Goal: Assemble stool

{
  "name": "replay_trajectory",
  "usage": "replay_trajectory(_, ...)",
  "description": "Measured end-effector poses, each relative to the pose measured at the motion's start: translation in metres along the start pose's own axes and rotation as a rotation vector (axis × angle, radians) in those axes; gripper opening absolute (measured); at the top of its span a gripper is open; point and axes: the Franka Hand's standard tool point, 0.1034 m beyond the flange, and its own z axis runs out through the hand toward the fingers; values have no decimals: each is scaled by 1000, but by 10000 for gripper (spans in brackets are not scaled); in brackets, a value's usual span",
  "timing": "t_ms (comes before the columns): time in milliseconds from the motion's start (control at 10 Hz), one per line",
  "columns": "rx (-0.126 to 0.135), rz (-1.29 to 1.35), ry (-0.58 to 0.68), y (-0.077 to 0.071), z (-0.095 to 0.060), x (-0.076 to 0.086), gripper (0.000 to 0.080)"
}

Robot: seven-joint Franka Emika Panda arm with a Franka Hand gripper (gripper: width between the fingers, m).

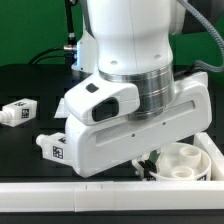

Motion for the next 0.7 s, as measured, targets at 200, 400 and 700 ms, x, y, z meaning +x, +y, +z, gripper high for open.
replay_trajectory(200,-7,22,-19,-1,0,0,24)
replay_trajectory(400,-9,33,-26,-1,0,-1,24)
replay_trajectory(700,-2,42,-38,-1,-12,-3,269)
